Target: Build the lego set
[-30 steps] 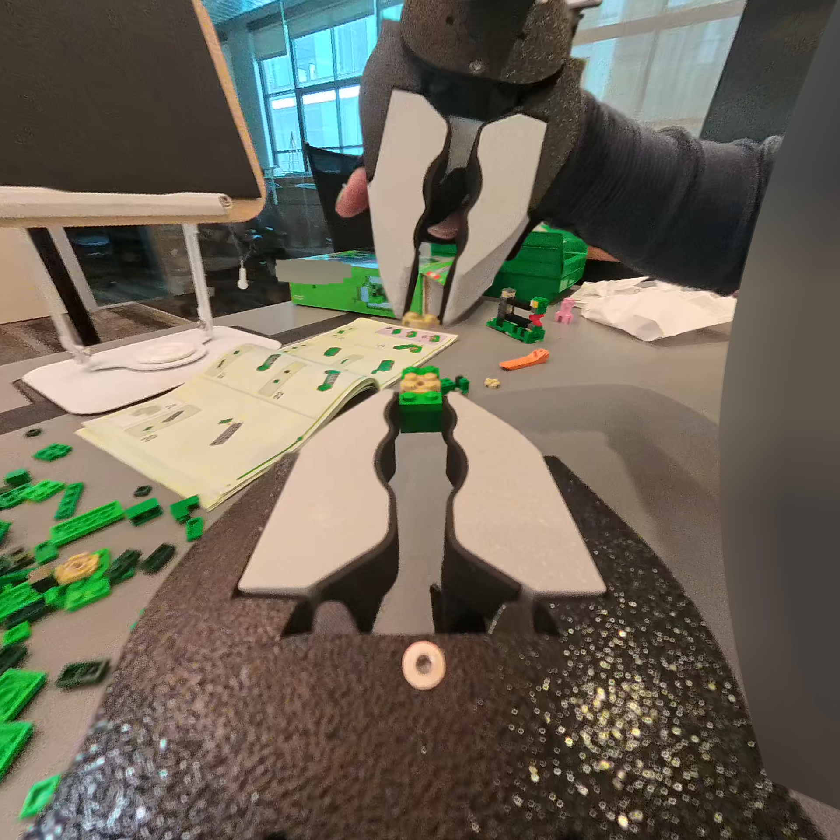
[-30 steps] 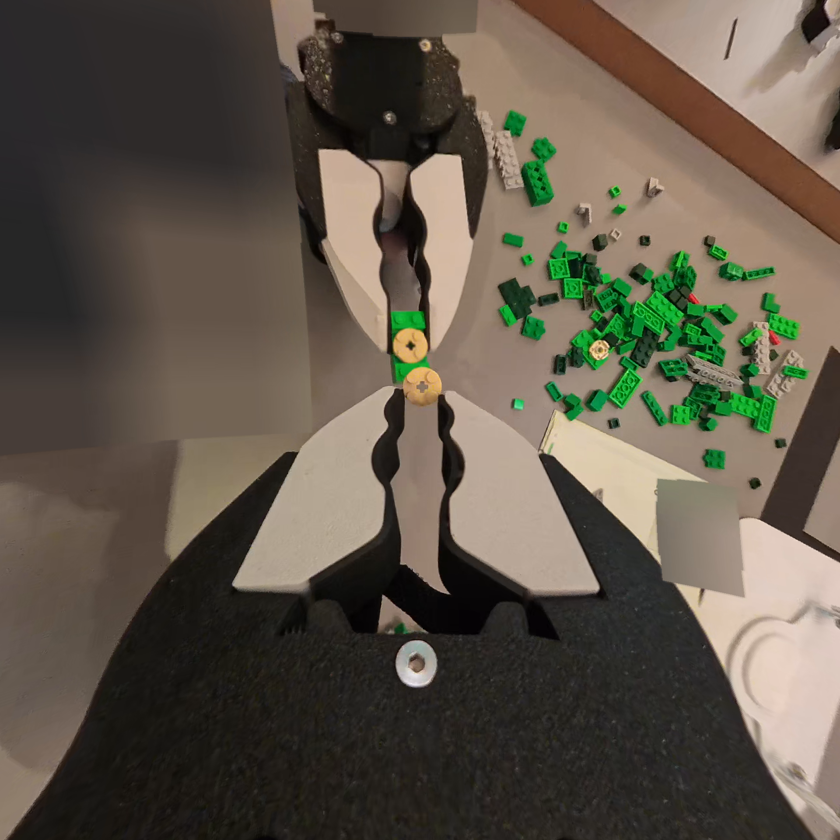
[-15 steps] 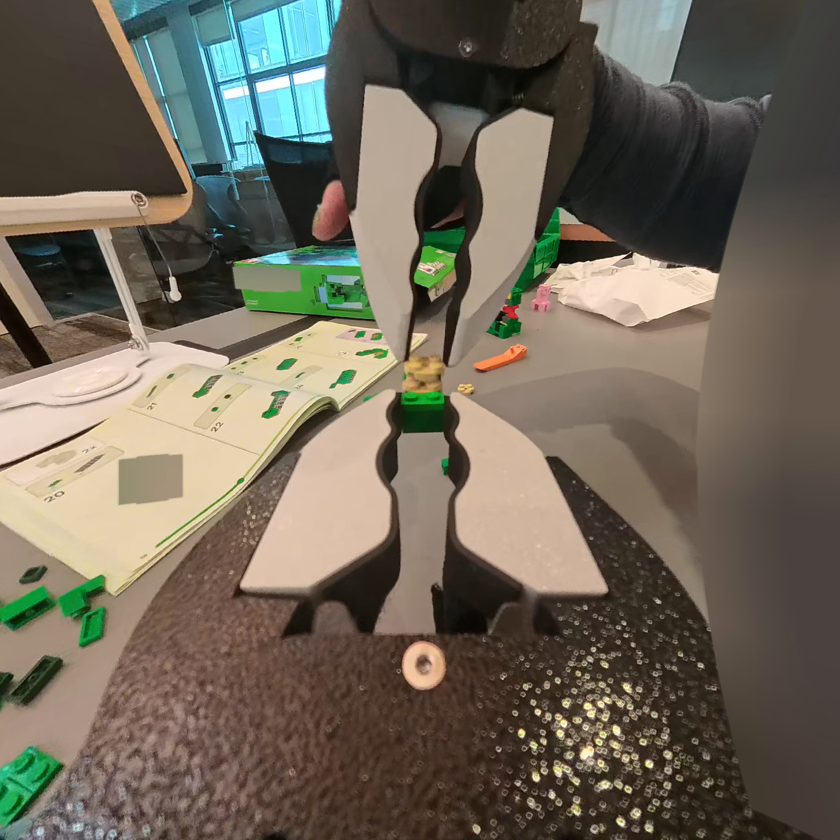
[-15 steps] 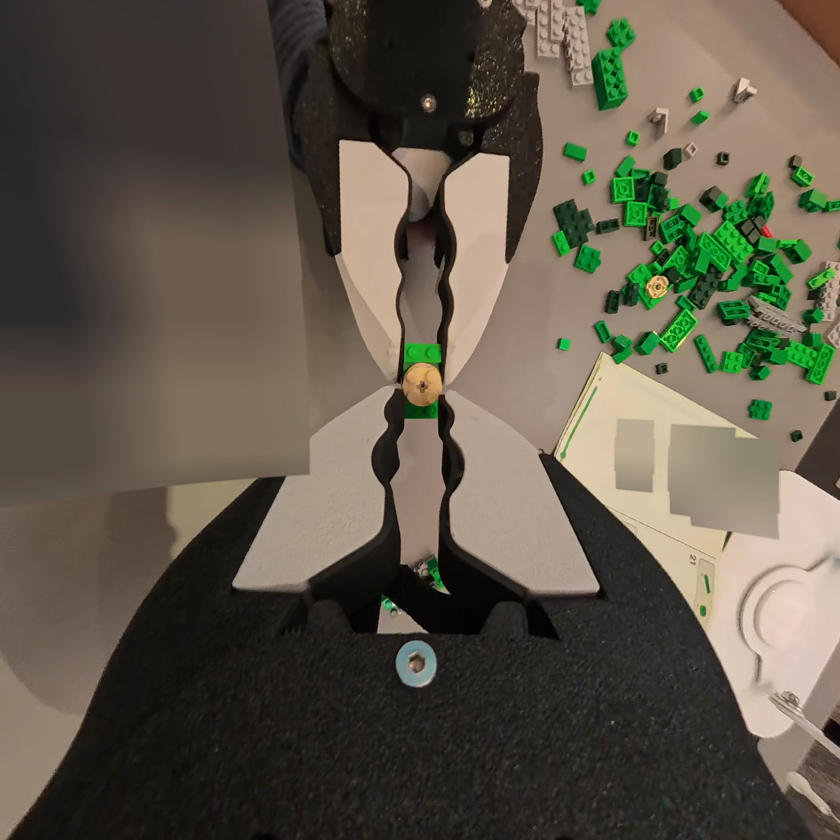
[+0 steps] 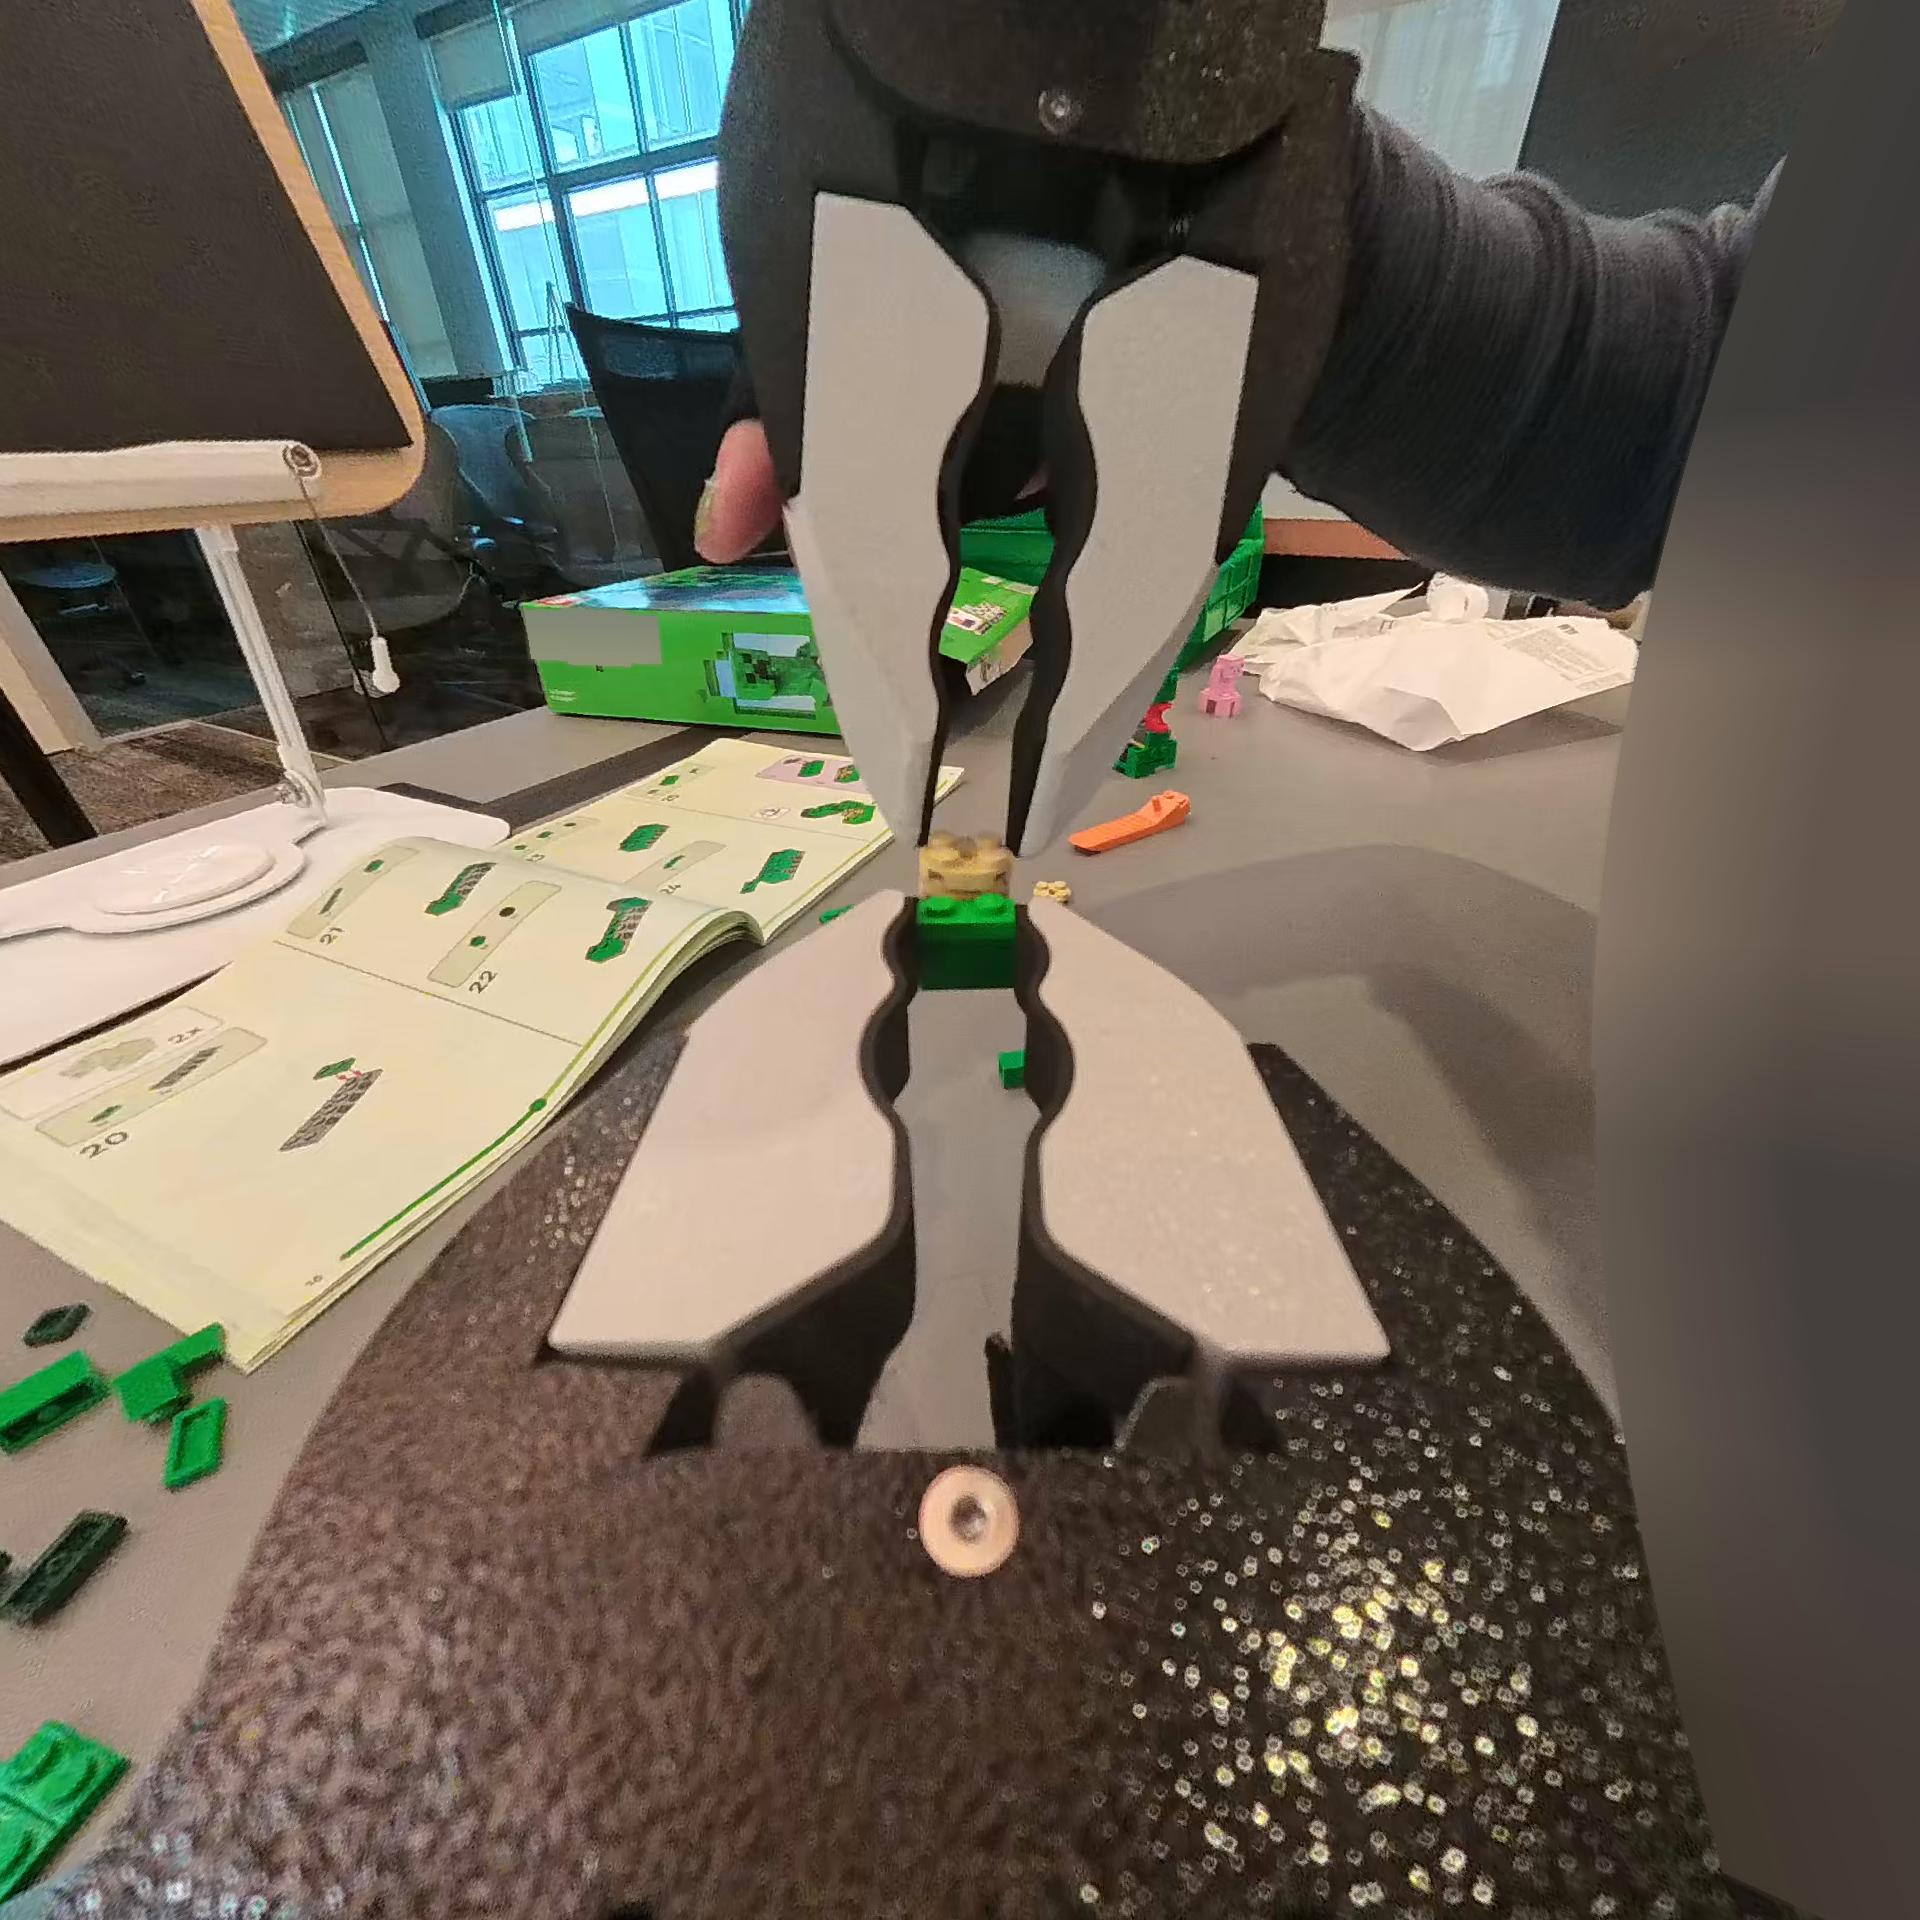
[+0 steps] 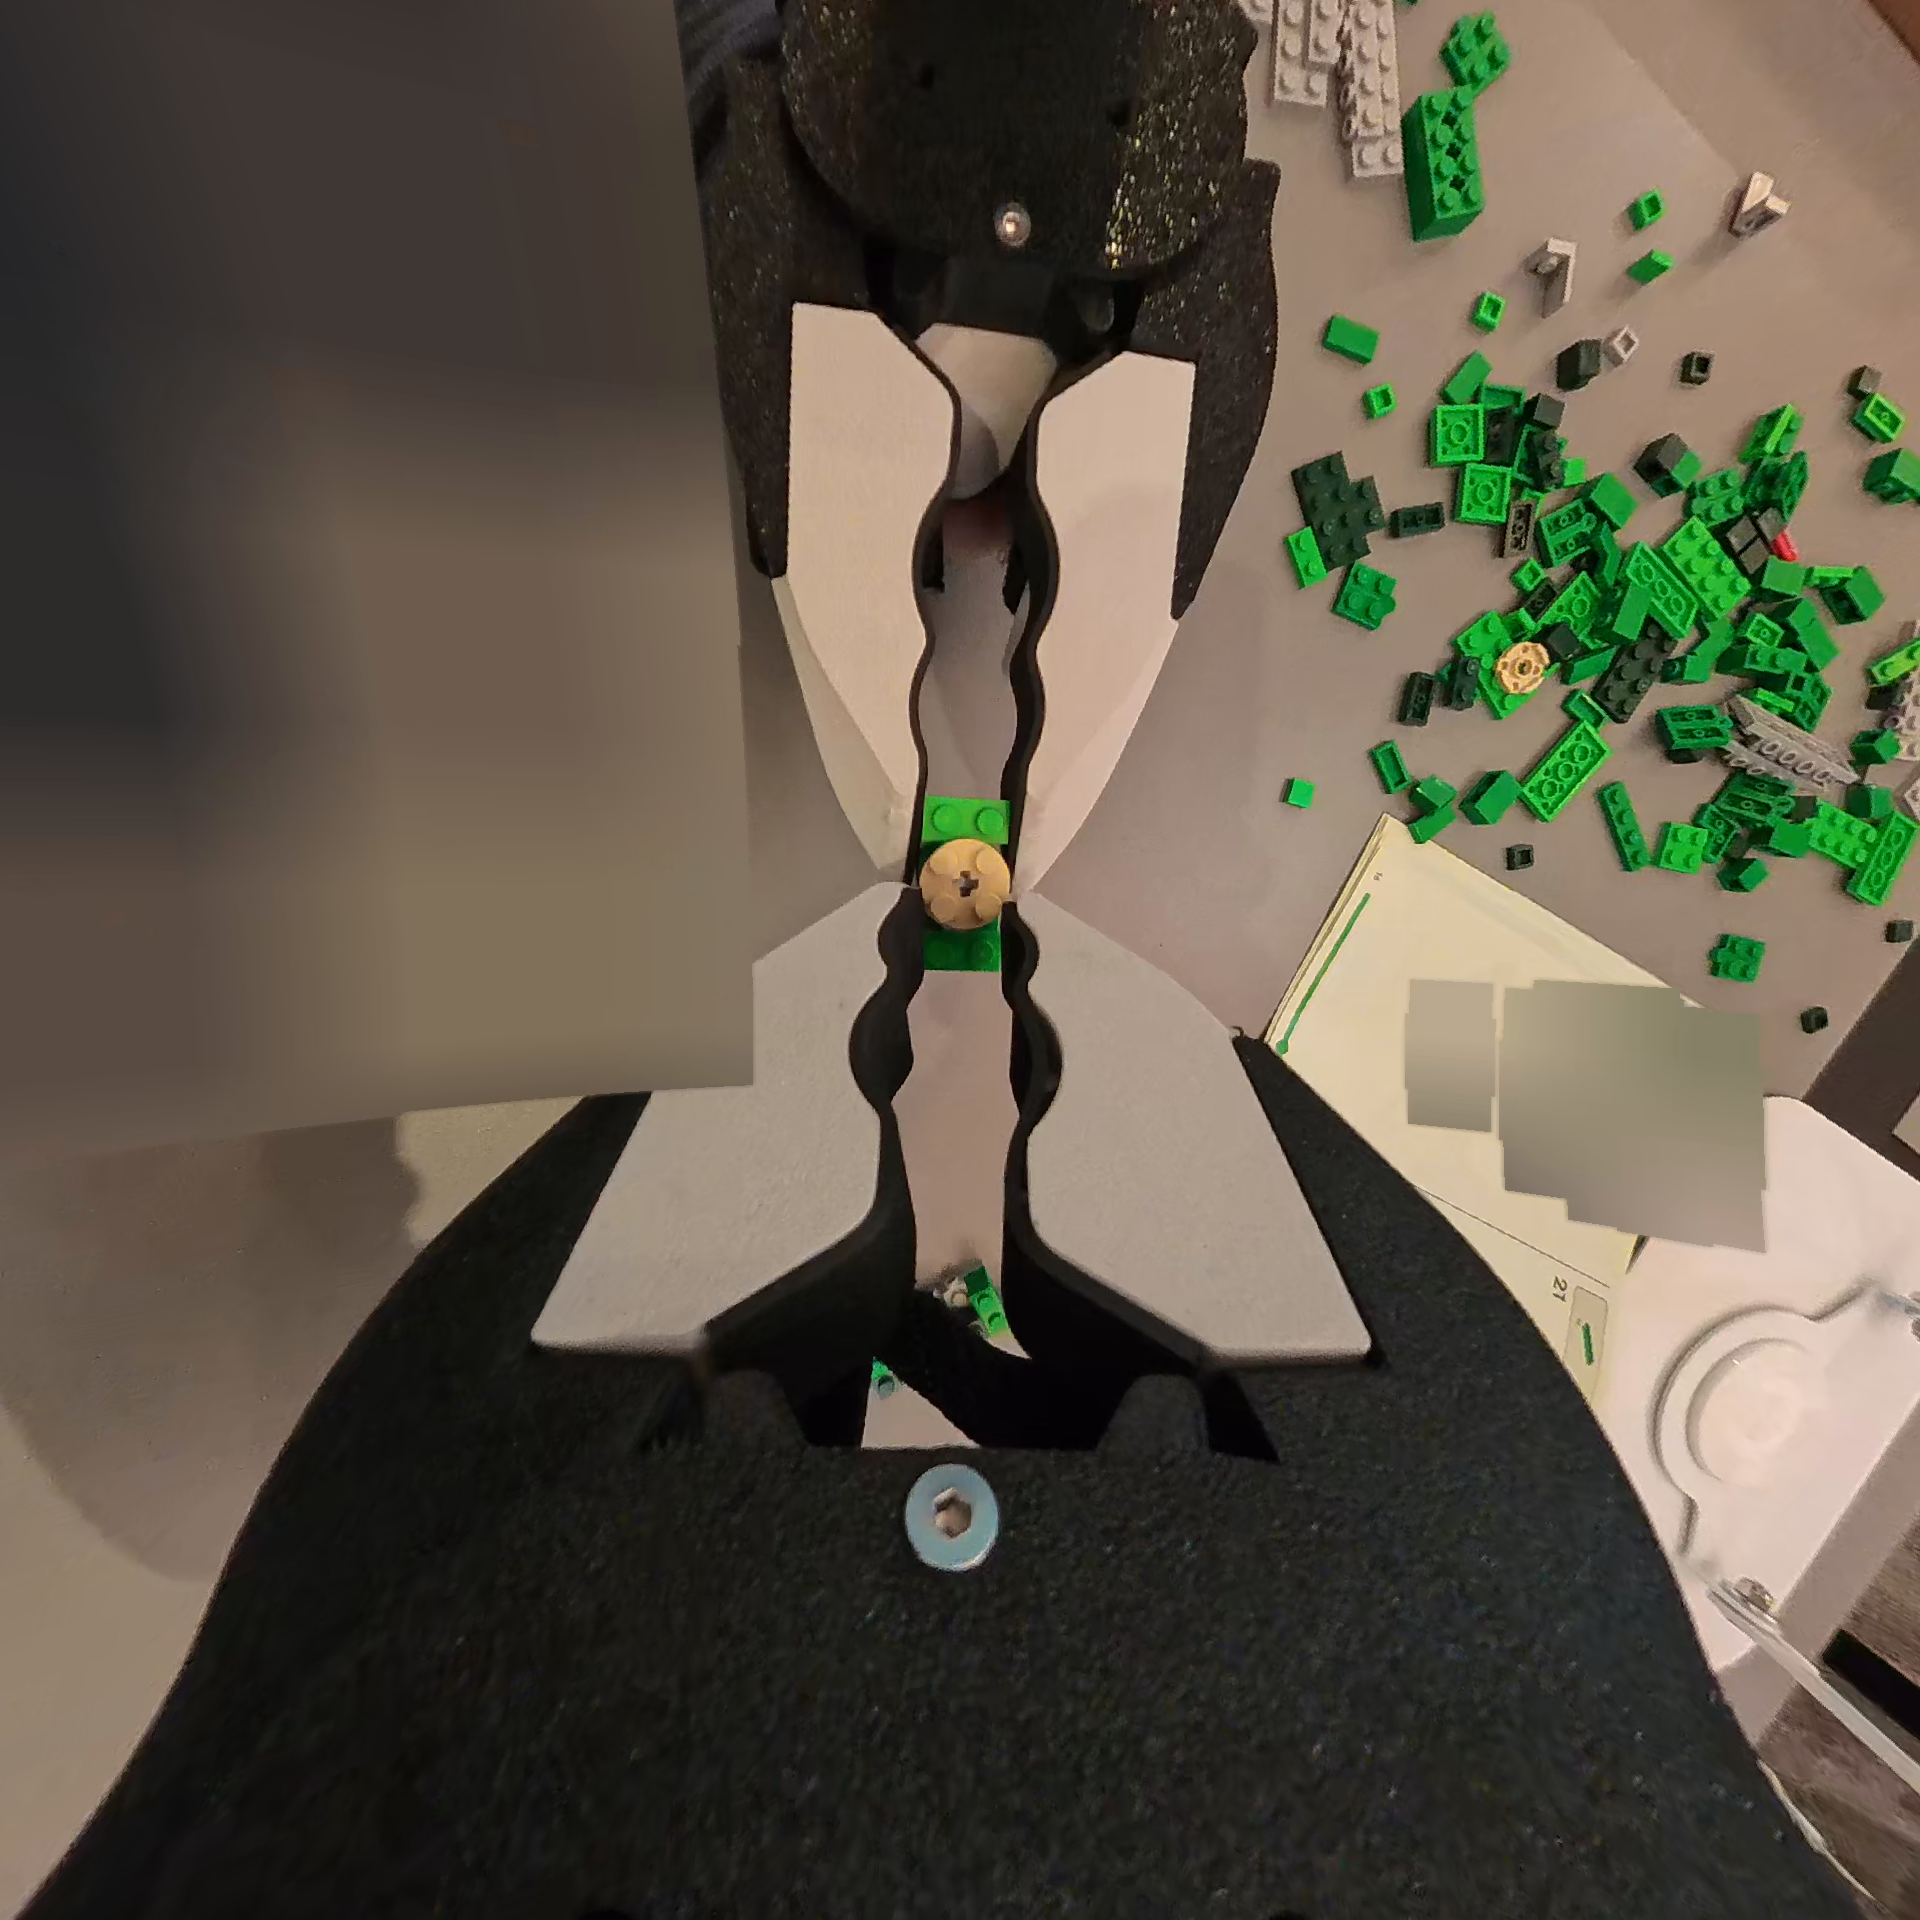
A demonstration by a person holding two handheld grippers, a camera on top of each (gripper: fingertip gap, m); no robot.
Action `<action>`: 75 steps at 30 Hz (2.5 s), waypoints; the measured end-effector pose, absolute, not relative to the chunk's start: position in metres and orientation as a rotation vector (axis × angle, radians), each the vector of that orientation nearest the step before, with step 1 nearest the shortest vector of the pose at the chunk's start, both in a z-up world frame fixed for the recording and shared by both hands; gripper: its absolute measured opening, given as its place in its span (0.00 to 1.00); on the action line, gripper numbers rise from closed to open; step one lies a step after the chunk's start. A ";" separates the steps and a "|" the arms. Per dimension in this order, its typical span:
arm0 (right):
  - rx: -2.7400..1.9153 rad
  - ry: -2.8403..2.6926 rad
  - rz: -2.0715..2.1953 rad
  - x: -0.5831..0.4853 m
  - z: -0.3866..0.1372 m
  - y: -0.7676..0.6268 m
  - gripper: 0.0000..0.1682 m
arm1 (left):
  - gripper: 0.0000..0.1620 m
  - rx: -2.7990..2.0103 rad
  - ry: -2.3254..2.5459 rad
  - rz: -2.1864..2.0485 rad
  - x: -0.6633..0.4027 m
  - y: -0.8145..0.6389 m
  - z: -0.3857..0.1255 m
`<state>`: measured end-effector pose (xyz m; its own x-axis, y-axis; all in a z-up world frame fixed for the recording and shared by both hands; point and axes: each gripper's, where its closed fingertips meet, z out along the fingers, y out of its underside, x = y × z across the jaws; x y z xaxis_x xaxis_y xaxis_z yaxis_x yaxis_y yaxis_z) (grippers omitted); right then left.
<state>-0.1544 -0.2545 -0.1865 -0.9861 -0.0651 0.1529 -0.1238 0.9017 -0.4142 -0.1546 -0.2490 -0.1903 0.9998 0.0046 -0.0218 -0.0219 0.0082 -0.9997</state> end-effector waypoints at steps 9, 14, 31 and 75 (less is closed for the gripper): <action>0.146 -2.951 0.605 -0.154 -0.187 -0.254 0.08 | 0.10 -1.566 0.019 0.018 -0.153 -0.249 -0.190; 0.158 -2.951 0.588 -0.154 -0.187 -0.253 0.08 | 0.10 -1.563 0.019 0.015 -0.153 -0.249 -0.190; 0.149 -2.960 0.553 -0.154 -0.188 -0.253 0.08 | 0.10 -1.565 0.021 0.014 -0.153 -0.248 -0.190; 0.401 -1.785 0.405 -0.200 -0.148 -0.275 0.21 | 0.10 -1.518 -0.242 0.023 -0.193 -0.264 -0.148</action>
<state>-0.2004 -0.2750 -0.1484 -0.2389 -0.0588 0.9693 -0.4709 0.8799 -0.0627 -0.1935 -0.2637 -0.1475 0.9757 0.1654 0.1435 0.1356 0.0578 -0.9891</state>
